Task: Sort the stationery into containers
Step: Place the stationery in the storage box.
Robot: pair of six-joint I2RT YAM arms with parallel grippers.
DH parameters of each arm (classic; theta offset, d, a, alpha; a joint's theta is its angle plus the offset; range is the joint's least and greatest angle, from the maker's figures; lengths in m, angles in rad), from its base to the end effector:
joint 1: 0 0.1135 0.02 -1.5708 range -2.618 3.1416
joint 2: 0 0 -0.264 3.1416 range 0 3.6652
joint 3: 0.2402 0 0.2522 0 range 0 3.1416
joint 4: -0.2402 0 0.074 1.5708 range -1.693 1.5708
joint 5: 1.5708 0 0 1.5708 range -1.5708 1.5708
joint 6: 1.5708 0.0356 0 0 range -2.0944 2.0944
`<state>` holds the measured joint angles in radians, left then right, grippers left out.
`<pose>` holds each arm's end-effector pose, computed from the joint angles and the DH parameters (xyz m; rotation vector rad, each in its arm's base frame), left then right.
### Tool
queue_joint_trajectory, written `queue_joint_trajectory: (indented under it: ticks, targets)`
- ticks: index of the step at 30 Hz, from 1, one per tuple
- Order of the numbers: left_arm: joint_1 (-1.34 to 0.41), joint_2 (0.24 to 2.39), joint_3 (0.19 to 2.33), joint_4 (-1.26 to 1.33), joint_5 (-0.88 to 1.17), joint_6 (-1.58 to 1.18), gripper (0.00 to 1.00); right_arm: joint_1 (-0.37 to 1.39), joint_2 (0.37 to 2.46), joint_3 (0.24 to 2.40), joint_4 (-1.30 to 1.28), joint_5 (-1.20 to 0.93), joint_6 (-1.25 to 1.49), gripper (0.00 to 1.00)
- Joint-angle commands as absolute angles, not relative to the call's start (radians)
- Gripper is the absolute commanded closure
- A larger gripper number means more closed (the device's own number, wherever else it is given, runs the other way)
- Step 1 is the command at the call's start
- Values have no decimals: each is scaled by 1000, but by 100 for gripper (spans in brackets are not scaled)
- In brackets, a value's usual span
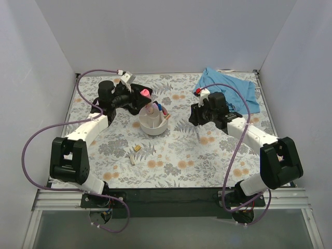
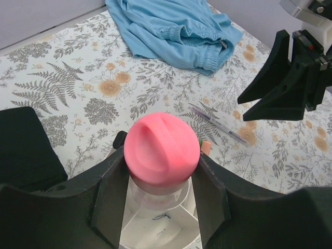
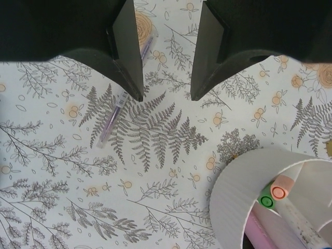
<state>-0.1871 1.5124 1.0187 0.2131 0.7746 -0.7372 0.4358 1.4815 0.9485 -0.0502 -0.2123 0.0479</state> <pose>0.3336 -0.0885 0.2863 0.0454 1.9910 -1.3339 0.2948 0.1456 0.2437 -0.5427 2.1145 0.5064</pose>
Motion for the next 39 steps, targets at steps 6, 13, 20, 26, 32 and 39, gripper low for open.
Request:
queue_joint_trajectory:
  ticks: [6, 13, 20, 26, 32, 39]
  targets:
    - [-206, 1549, 1037, 273, 773, -764, 100, 407, 1391, 871, -18, -195, 35, 50]
    - [-222, 1534, 1019, 273, 773, -775, 100, 385, 1390, 848, -12, -201, 41, 49]
    - [-221, 1488, 977, 255, 746, -758, 100, 380, 1404, 851, -11, -204, 46, 50]
    - [-221, 1508, 946, 267, 726, -742, 75, 379, 1420, 867, -12, -204, 44, 49]
    - [-221, 1513, 963, 291, 709, -750, 52, 377, 1433, 871, -9, -201, 41, 49]
    - [-218, 1476, 1018, 311, 676, -833, 28, 379, 1448, 879, -11, -209, 44, 49]
